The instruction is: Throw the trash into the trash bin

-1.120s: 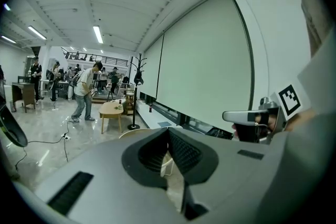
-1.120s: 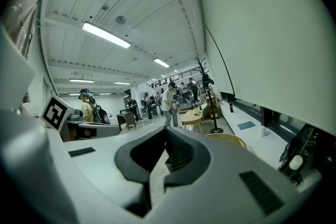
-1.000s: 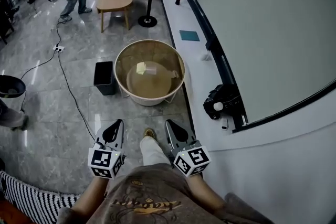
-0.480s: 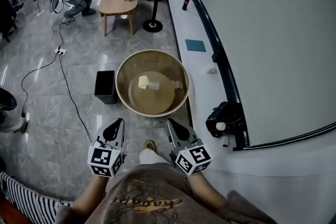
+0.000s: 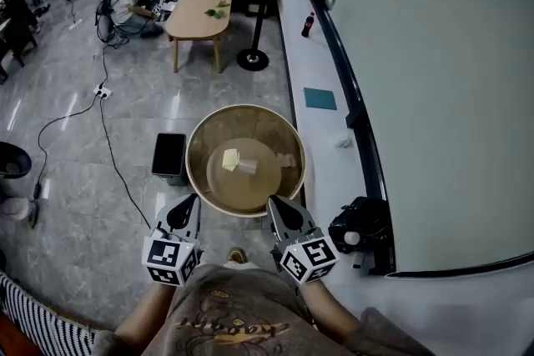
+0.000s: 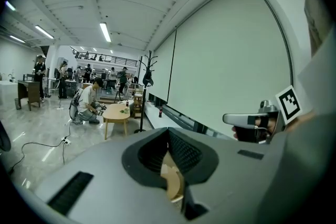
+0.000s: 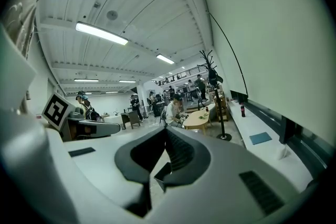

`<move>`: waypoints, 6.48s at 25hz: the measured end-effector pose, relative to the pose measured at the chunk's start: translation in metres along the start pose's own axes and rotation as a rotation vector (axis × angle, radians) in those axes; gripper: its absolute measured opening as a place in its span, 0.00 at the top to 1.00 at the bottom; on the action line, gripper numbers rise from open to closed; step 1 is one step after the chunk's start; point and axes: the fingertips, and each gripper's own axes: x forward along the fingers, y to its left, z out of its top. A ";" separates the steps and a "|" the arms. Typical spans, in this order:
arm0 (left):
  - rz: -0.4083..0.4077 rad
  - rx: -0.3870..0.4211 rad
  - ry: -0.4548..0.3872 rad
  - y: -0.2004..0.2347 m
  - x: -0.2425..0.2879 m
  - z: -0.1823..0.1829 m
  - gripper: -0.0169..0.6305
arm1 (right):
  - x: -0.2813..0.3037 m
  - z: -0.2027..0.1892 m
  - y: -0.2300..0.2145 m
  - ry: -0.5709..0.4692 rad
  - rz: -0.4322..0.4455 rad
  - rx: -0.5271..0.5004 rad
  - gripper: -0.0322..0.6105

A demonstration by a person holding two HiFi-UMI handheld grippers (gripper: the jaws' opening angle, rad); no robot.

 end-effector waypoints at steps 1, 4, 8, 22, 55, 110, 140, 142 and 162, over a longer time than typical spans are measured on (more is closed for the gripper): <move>-0.001 0.000 -0.003 0.001 0.005 0.003 0.95 | 0.004 0.001 -0.003 0.000 0.003 0.000 0.92; -0.003 0.003 -0.010 0.004 0.017 0.009 0.94 | 0.015 0.000 -0.009 0.007 0.009 0.004 0.92; -0.003 -0.001 -0.006 0.013 0.036 0.012 0.94 | 0.030 -0.001 -0.014 0.020 0.012 0.013 0.92; -0.071 -0.005 0.022 0.070 0.112 0.038 0.95 | 0.111 0.010 -0.047 0.020 -0.076 0.048 0.92; -0.166 0.022 0.023 0.133 0.225 0.091 0.94 | 0.209 0.044 -0.103 -0.018 -0.182 0.066 0.92; -0.302 -0.006 0.229 0.134 0.382 -0.194 0.82 | 0.287 -0.189 -0.206 0.190 -0.178 0.098 0.92; -0.397 0.139 0.557 0.105 0.410 -0.351 0.60 | 0.271 -0.217 -0.232 0.224 -0.233 0.166 0.92; -0.374 0.145 0.588 0.107 0.412 -0.368 0.60 | 0.269 -0.220 -0.234 0.227 -0.237 0.178 0.92; -0.304 0.139 0.685 0.111 0.421 -0.402 0.70 | 0.262 -0.228 -0.247 0.232 -0.261 0.222 0.92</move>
